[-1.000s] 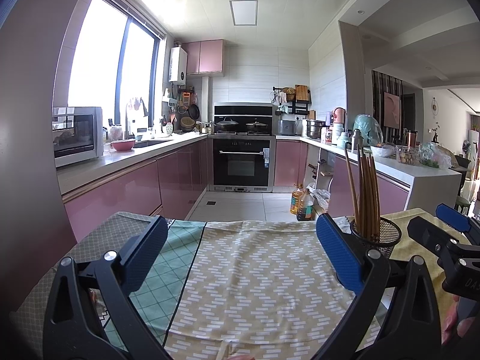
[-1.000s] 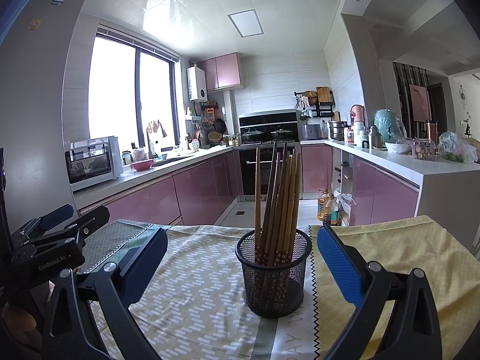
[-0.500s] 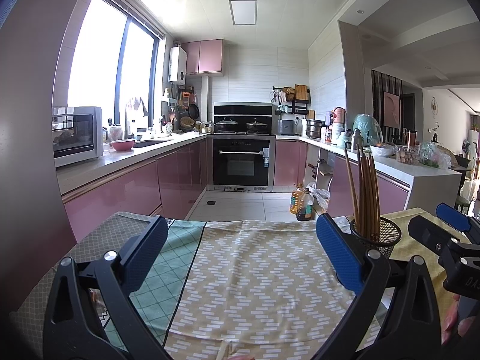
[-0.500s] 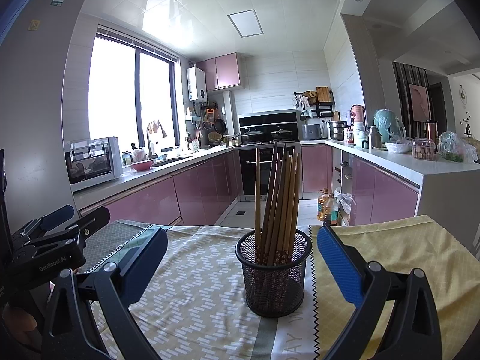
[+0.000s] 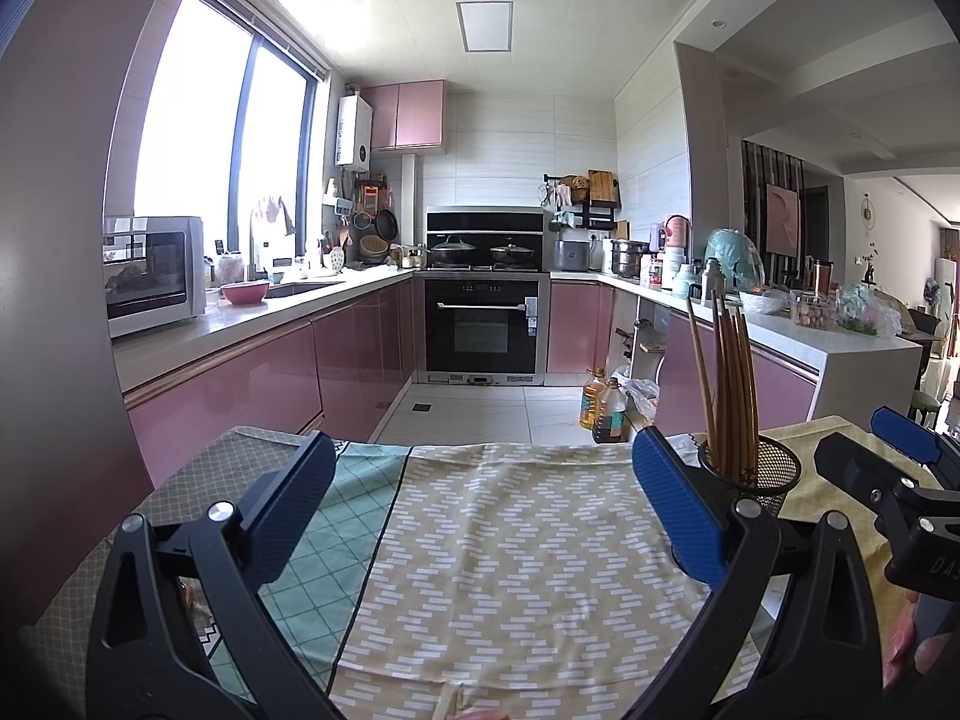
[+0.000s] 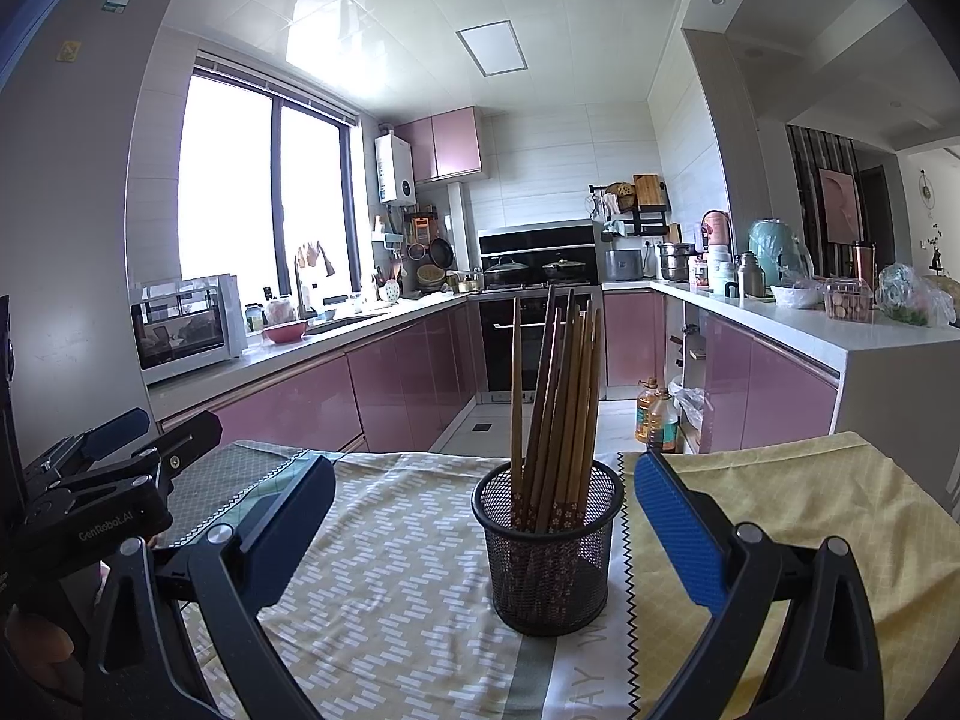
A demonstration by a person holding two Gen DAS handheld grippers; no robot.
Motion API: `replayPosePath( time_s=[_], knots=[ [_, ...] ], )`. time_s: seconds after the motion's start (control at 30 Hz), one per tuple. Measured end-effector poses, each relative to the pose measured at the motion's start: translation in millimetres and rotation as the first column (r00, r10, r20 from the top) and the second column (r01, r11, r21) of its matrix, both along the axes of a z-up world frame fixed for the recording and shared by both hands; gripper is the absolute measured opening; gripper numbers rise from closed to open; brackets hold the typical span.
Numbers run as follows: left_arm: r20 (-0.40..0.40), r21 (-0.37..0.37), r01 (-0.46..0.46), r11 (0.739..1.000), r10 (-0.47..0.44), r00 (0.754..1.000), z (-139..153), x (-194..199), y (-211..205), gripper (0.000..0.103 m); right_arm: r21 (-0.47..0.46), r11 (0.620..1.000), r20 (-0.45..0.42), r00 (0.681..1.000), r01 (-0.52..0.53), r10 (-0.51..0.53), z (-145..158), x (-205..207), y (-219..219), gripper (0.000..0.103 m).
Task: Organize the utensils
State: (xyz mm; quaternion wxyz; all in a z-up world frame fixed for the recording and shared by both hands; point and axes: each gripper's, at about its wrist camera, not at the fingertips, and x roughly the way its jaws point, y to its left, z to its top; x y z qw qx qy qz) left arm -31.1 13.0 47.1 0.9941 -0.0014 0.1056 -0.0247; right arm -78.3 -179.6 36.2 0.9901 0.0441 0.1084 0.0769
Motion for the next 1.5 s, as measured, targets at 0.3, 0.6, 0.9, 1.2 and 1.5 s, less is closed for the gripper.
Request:
replayPosePath(
  time_s=[0.3,0.6,0.9,1.2,1.5],
  knots=[
    [-0.001,0.002,0.001,1.000,-0.001,1.000,0.3,0.1,-0.4,0.098,0.000,1.000,-0.002,1.000,-0.001,0.001,-0.1,0.0,0.1,0.096],
    [-0.003,0.003,0.000,1.000,0.000,1.000,-0.4,0.2,-0.2,0.098,0.000,1.000,-0.002,1.000,0.000,0.000,-0.6,-0.2,0.3,0.096],
    [-0.012,0.001,-0.001,1.000,0.001,1.000,-0.5,0.2,0.5,0.098,0.001,1.000,-0.003,1.000,0.001,-0.001,-0.7,-0.3,-0.2,0.096],
    [-0.016,0.000,-0.005,1.000,0.005,1.000,-1.4,-0.7,1.1,0.098,0.001,1.000,-0.006,1.000,0.000,0.000,-2.9,-0.1,1.7,0.096],
    [-0.004,0.022,-0.023,0.999,0.023,1.000,0.2,-2.8,-2.7,0.098,0.003,1.000,-0.010,1.000,0.001,-0.001,-3.8,-0.5,1.9,0.096]
  ],
)
